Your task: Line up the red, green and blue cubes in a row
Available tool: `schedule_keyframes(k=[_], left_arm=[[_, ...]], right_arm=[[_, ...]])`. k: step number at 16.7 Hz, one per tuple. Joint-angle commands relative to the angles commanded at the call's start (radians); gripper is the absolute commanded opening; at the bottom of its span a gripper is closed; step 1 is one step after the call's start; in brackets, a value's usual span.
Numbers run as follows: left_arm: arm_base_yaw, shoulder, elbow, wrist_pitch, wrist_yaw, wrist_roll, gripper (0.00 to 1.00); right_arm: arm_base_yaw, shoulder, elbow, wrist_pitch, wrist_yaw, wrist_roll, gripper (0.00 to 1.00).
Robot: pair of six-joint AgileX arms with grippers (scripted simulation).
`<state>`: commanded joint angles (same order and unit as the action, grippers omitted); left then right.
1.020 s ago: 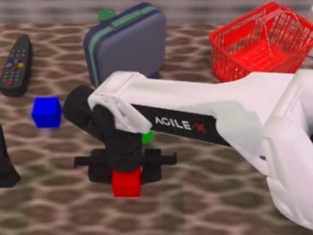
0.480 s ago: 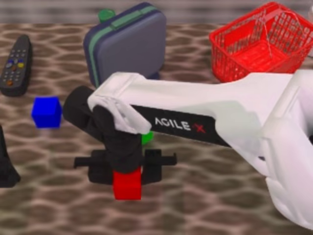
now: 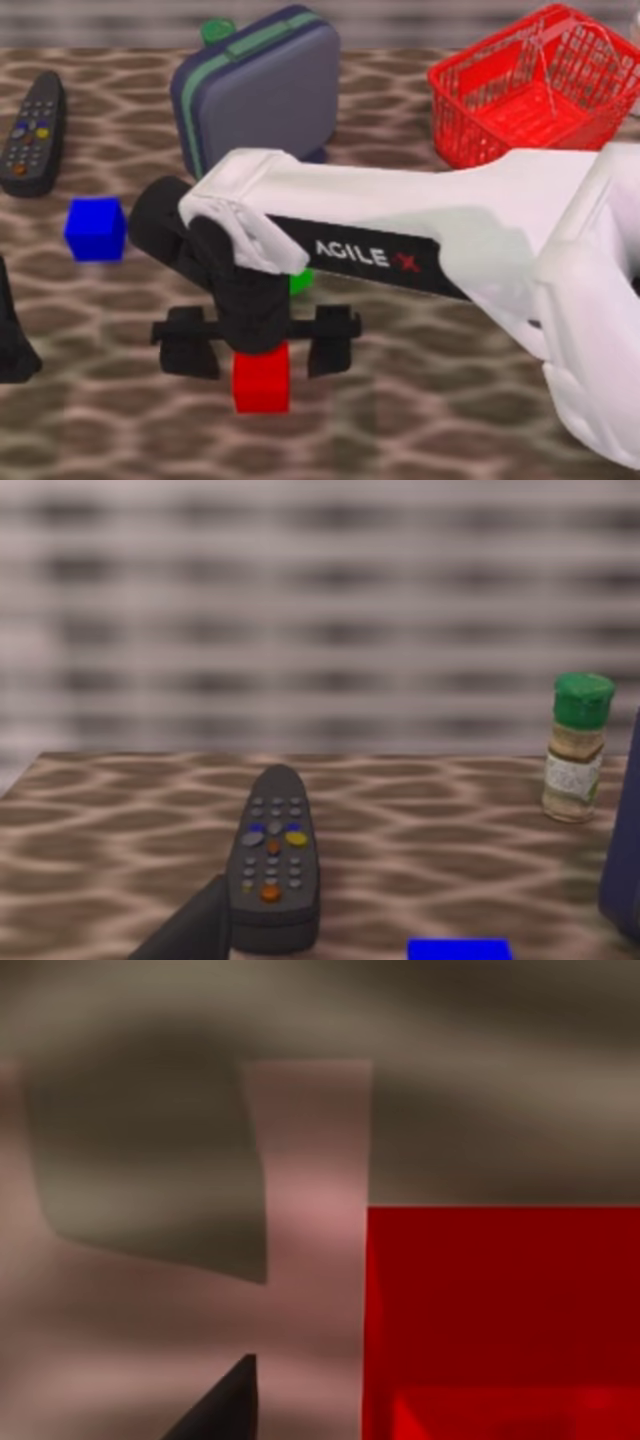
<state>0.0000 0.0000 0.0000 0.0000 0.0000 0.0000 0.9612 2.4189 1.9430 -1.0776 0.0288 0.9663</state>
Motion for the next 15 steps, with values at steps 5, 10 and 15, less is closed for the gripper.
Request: schedule_keyframes(k=[5, 10, 15], left_arm=[[0.000, 0.000, 0.000, 0.000, 0.000, 0.000, 1.00], [0.000, 0.000, 0.000, 0.000, 0.000, 0.000, 1.00], [0.000, 0.000, 0.000, 0.000, 0.000, 0.000, 1.00]], right_arm=[[-0.003, 0.000, 0.000, 0.000, 0.000, 0.000, 1.00], [0.003, -0.019, 0.095, -0.113, 0.000, 0.003, 1.00], [0.010, -0.046, 0.197, -0.244, -0.001, 0.002, 1.00]])
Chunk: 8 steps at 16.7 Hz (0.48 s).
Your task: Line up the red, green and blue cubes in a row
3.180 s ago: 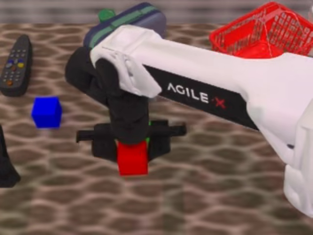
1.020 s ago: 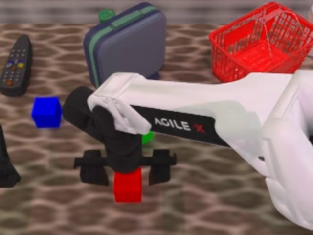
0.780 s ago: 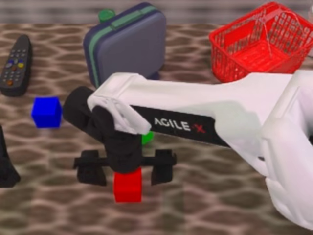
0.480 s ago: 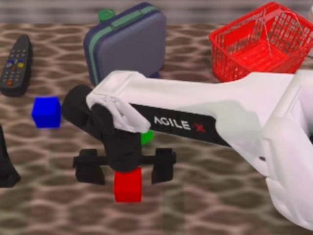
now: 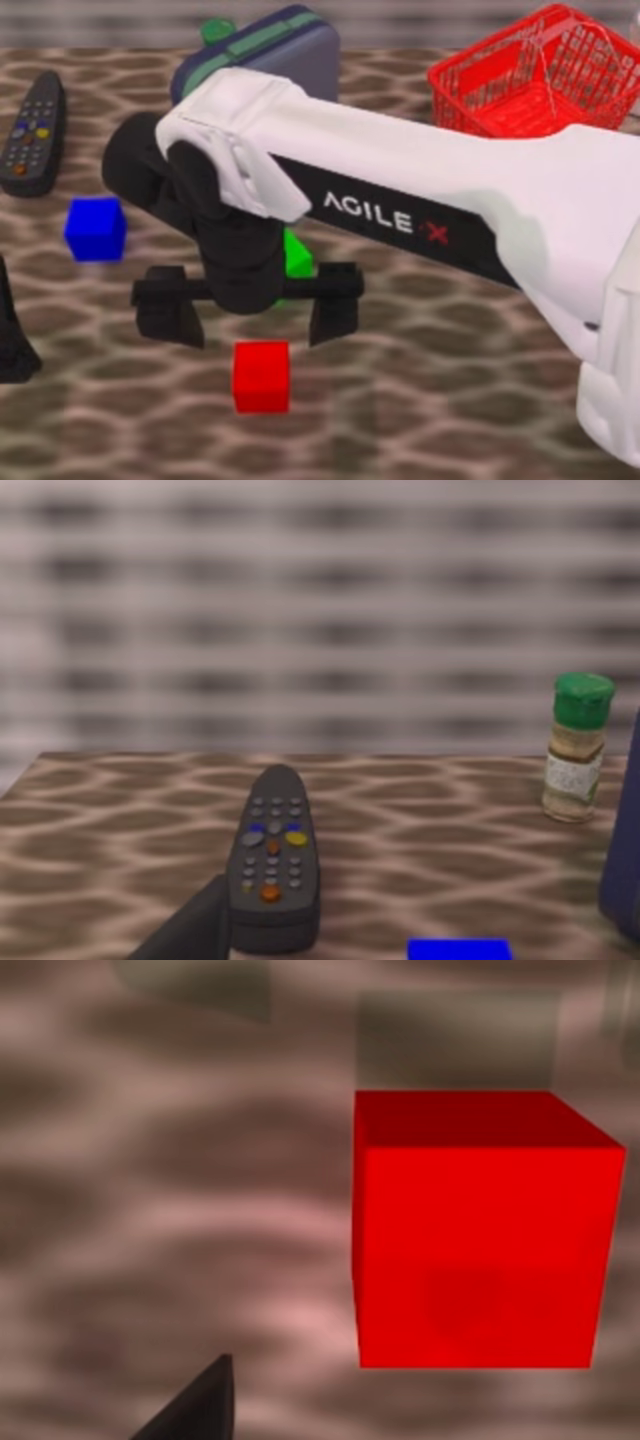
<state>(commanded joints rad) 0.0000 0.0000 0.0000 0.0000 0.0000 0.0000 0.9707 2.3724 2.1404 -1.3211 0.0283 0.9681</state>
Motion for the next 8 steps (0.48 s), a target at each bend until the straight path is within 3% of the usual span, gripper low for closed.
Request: schedule_keyframes(k=[5, 8], left_arm=[[-0.003, 0.008, 0.008, -0.005, 0.000, 0.002, 1.00], [-0.028, 0.082, 0.082, -0.057, 0.003, 0.019, 1.00]], right_arm=[[-0.009, -0.006, -0.010, 0.007, 0.003, -0.006, 1.00], [-0.045, -0.097, -0.084, 0.052, 0.030, -0.054, 1.00]])
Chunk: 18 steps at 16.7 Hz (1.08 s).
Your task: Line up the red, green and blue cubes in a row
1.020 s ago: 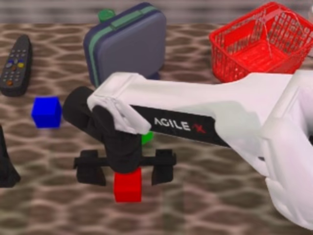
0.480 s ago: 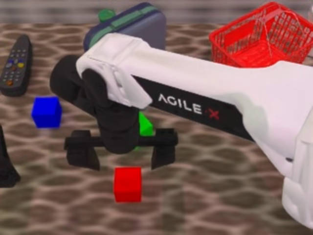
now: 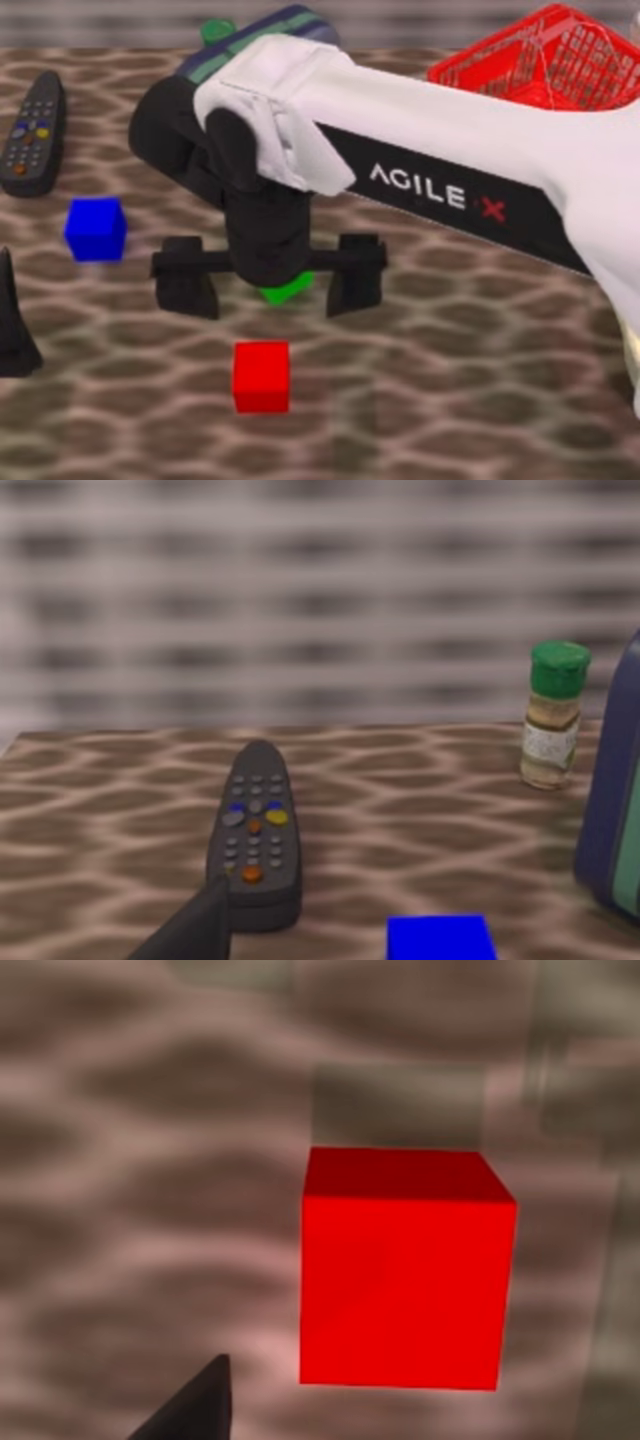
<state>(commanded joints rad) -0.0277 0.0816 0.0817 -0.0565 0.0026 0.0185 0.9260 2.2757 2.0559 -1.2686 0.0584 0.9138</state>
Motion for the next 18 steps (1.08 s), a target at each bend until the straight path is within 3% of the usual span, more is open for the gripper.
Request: schedule_keyframes(k=[5, 10, 14, 18], left_arm=[[-0.081, 0.307, 0.293, -0.184, 0.001, 0.060, 1.00], [-0.191, 0.815, 0.706, -0.444, -0.001, 0.145, 1.00], [-0.284, 1.265, 1.044, -0.669, -0.002, 0.216, 1.00], [-0.370, 1.653, 1.348, -0.875, -0.002, 0.282, 1.00]], right_arm=[[-0.139, -0.362, -0.284, 0.170, 0.068, -0.158, 1.00], [-0.347, -0.915, -0.730, 0.422, 0.119, -0.374, 1.00], [-0.526, -1.371, -1.135, 0.646, 0.122, -0.554, 1.00], [-0.683, -1.741, -1.506, 0.865, 0.087, -0.708, 1.00]])
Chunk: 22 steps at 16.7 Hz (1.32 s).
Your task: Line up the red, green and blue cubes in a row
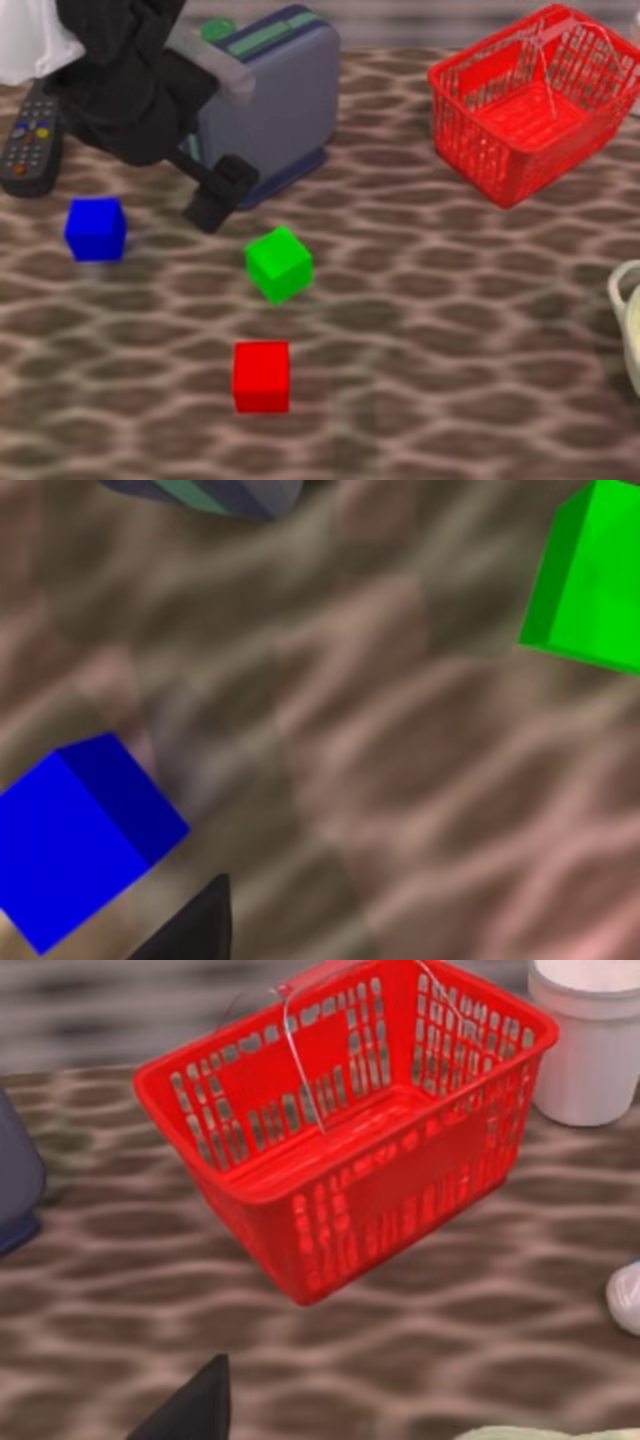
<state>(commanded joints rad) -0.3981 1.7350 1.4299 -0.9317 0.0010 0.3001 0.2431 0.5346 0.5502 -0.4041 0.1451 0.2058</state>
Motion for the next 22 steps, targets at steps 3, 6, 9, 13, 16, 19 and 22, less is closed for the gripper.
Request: schedule_keyframes(k=[3, 6, 9, 13, 16, 19, 22], left_arm=[[-0.056, 0.232, 0.199, -0.129, 0.001, 0.042, 1.00], [-0.098, 0.402, 0.361, -0.219, 0.002, 0.073, 1.00], [-0.126, 0.512, 0.472, -0.275, 0.003, 0.093, 1.00], [-0.134, 0.547, 0.505, -0.292, 0.003, 0.099, 1.00], [-0.131, 0.551, 0.507, -0.293, 0.003, 0.099, 1.00], [-0.132, 0.561, 0.476, -0.252, 0.003, 0.101, 1.00], [-0.133, 0.594, 0.398, -0.133, 0.003, 0.101, 1.00]], right_arm=[[-0.099, -0.218, -0.232, 0.156, -0.044, -0.093, 1.00], [-0.173, -0.393, -0.408, 0.287, -0.093, -0.158, 1.00], [-0.219, -0.505, -0.517, 0.375, -0.132, -0.195, 1.00], [-0.233, -0.535, -0.550, 0.404, -0.145, -0.206, 1.00], [-0.233, -0.535, -0.550, 0.404, -0.145, -0.206, 1.00], [-0.233, -0.535, -0.550, 0.404, -0.145, -0.206, 1.00], [-0.233, -0.535, -0.550, 0.404, -0.145, -0.206, 1.00]])
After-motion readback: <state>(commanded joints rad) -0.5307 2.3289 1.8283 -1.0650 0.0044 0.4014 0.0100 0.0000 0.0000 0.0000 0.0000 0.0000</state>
